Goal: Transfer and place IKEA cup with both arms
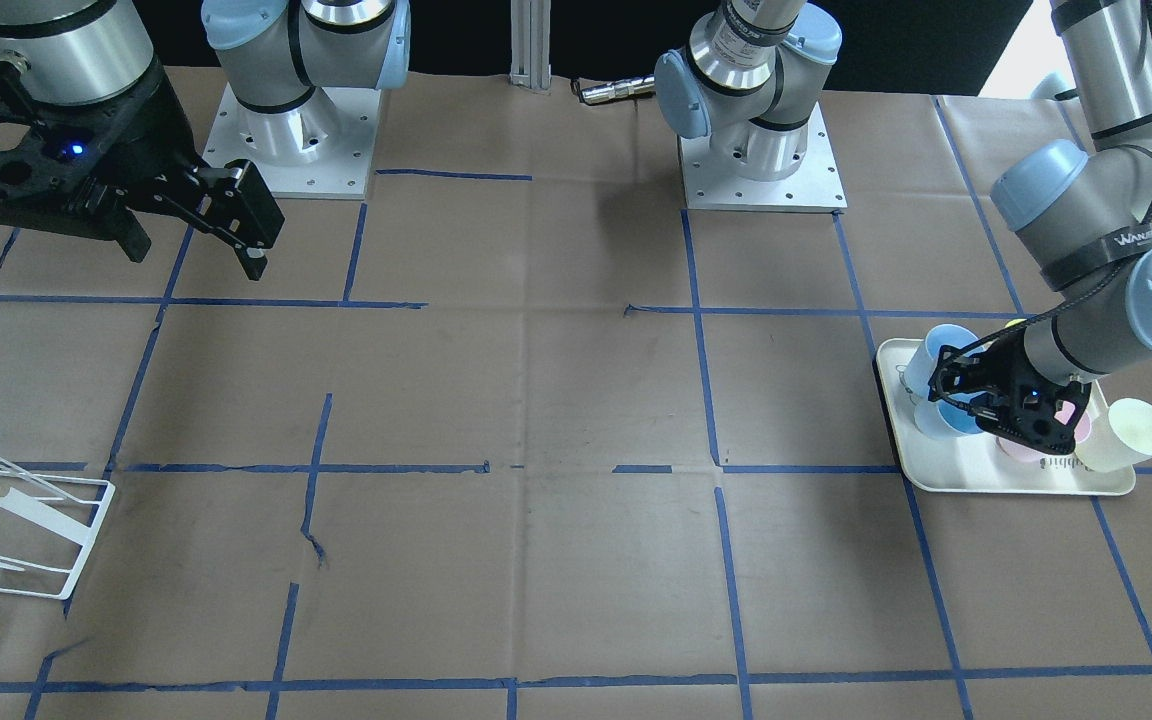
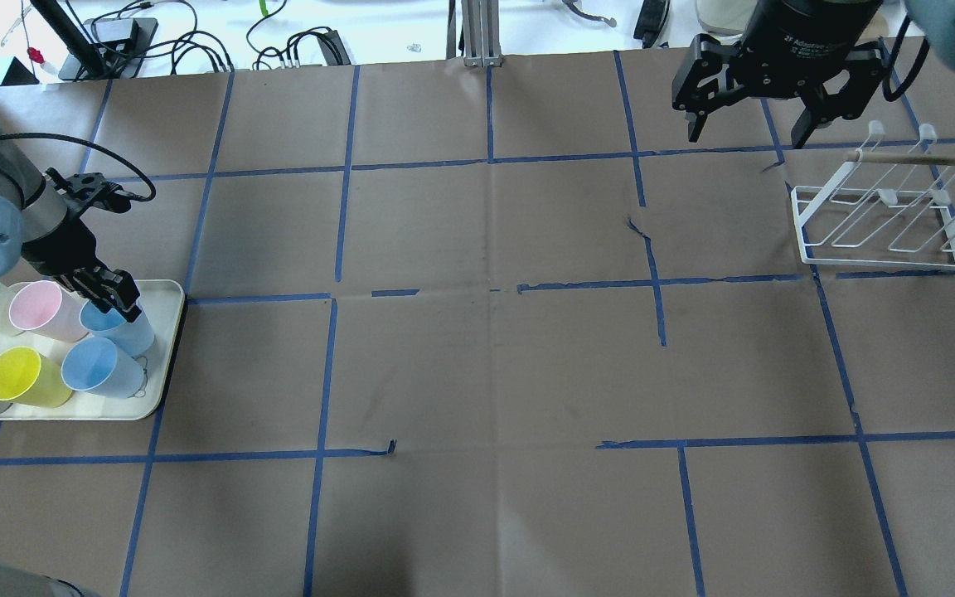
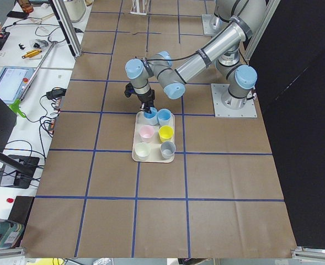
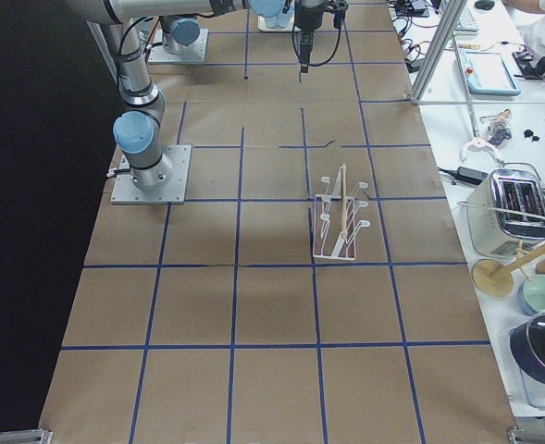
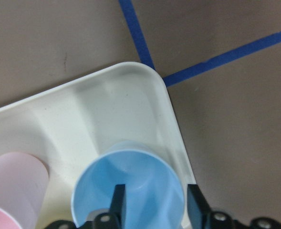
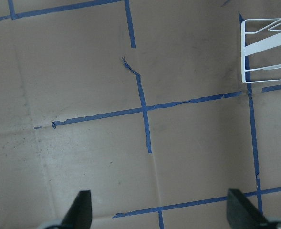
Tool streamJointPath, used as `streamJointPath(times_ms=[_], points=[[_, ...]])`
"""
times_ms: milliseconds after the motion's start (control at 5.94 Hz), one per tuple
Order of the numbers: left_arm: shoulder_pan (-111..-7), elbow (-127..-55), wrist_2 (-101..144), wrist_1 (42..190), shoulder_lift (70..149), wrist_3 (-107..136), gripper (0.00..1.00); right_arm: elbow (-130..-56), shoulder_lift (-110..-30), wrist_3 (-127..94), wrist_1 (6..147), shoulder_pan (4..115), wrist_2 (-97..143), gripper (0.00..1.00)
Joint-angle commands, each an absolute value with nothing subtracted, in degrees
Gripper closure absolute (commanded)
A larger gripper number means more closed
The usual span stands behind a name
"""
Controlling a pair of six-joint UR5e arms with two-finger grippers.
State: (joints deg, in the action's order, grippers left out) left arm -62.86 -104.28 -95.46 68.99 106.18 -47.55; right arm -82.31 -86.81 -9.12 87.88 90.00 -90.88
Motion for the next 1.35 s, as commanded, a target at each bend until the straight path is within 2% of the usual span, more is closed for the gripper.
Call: streamJointPath(times_ms=[0, 337, 673, 1178], points=[[-63.28, -101.80, -95.45, 71.52, 103.55, -47.64, 0.02, -82.35, -86.84, -9.76, 88.15, 90.00, -90.88, 0.00], [-65.29, -93.83, -94.66, 85.27, 99.69, -46.59, 0.02, -82.35, -86.92, -9.76, 88.15, 90.00, -90.88, 0.00], [-72.64, -86.25, -94.05, 95.06, 97.22, -40.13, 0.02, -82.35, -86.84, -9.76, 88.07, 89.83, -90.97, 0.00], [-85.48, -85.17, -91.05, 98.33, 91.16, -16.05, 0.02, -82.35, -86.92, -9.76, 87.71, 89.12, -90.97, 0.00]])
